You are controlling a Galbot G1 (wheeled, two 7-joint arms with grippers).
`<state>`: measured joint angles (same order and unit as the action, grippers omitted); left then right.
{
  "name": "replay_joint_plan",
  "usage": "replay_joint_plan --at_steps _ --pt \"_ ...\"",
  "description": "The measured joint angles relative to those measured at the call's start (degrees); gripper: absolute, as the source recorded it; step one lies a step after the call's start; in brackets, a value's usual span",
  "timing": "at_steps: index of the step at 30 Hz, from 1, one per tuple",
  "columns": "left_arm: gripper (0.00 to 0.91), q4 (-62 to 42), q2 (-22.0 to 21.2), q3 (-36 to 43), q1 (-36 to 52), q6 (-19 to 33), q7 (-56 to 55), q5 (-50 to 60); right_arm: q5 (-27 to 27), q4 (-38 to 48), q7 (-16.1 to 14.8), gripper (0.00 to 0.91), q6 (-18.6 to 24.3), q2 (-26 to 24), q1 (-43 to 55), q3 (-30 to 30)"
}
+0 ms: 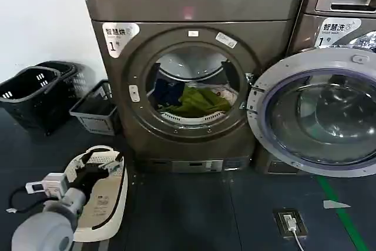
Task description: Grasp the clothes from the dryer.
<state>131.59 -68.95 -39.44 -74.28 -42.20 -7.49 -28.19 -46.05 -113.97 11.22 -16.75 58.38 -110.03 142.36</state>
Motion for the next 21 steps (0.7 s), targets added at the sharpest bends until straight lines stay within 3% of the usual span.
replay_joint_plan --at_steps 21 --pt "0.907 -0.15 -0.18 0.44 0.08 0.00 -0.05 0.03 0.25 -0.11 -0.72 0.907 0.38 -0.02 0.54 -0.73"
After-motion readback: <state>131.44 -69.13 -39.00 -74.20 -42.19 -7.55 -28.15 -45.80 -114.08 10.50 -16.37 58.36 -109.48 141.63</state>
